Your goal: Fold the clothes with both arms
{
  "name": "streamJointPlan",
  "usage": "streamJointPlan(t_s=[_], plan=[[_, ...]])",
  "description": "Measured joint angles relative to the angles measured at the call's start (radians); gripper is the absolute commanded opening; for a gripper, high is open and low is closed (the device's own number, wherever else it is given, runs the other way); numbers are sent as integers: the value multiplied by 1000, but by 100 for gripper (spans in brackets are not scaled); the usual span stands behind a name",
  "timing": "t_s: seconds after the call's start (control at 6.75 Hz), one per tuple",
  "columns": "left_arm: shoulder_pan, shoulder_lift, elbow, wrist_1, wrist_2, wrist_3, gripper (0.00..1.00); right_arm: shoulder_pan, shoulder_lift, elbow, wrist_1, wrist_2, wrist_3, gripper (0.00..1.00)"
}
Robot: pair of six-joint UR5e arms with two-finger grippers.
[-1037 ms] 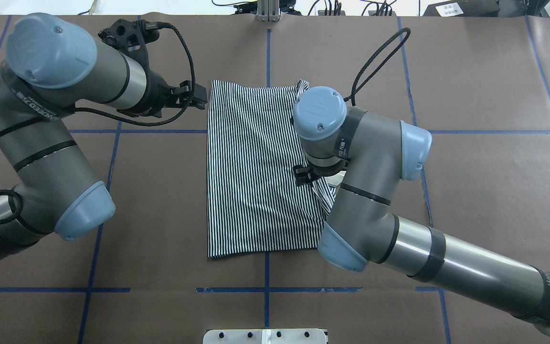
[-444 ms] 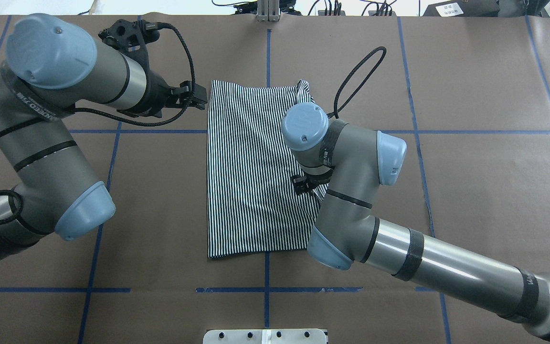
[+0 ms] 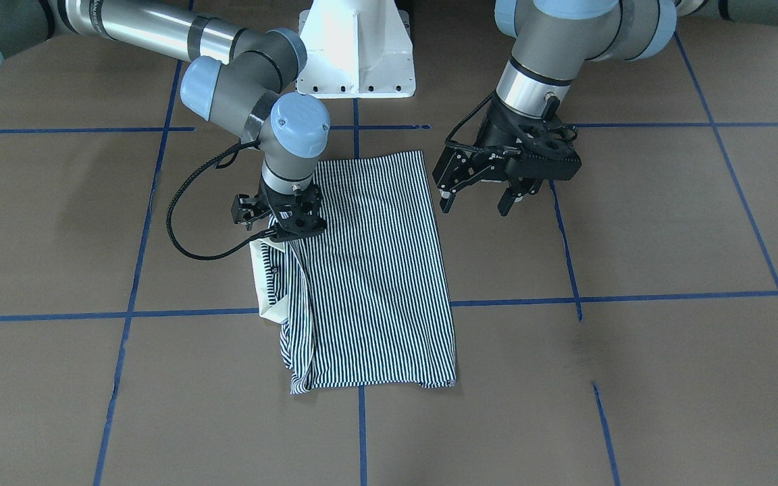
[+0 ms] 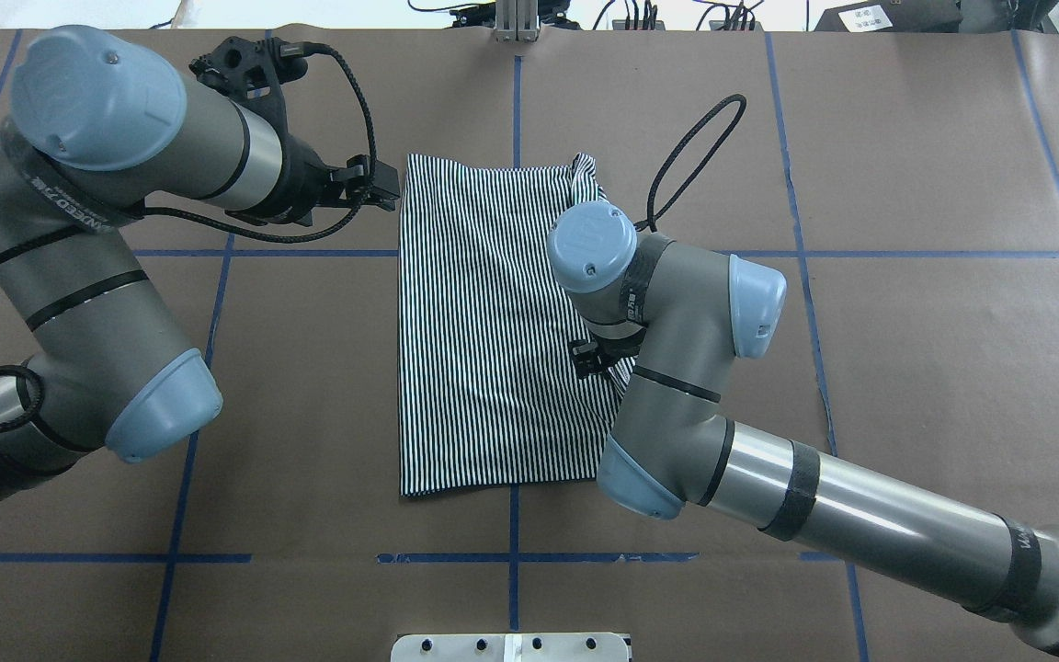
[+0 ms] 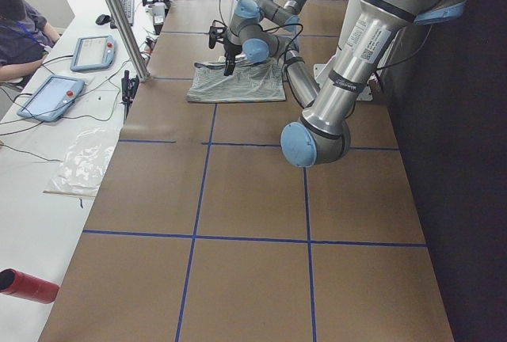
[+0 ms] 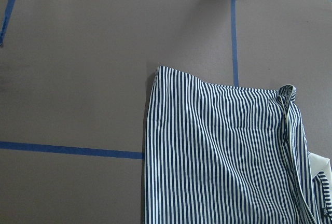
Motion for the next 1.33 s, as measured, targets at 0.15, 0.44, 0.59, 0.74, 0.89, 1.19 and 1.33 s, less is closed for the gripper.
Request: streamJointPlan(t_s=[0.15, 0.44, 0.59, 0.74, 0.89, 1.19, 1.33], plan=[[0, -2, 0, 0, 0, -1, 100, 8, -14, 0, -1, 0, -9, 100], [0, -6, -1, 1, 0, -3, 100, 41, -58, 11, -1, 0, -33, 100], [0, -7, -1, 1, 0, -4, 100, 68, -93, 21, 0, 0, -66, 100], [0, -9, -3, 1, 0, -6, 100, 100, -133, 33, 3, -2, -113, 100], [0, -9, -5, 3, 0, -7, 100, 131, -158, 42, 6, -3, -161, 100], [1, -10, -6, 3, 0, -8, 100, 197, -170, 23, 14, -12, -263, 100], [1, -10, -6, 4, 0, -9, 100, 237, -171, -24, 55, -19, -311, 100]])
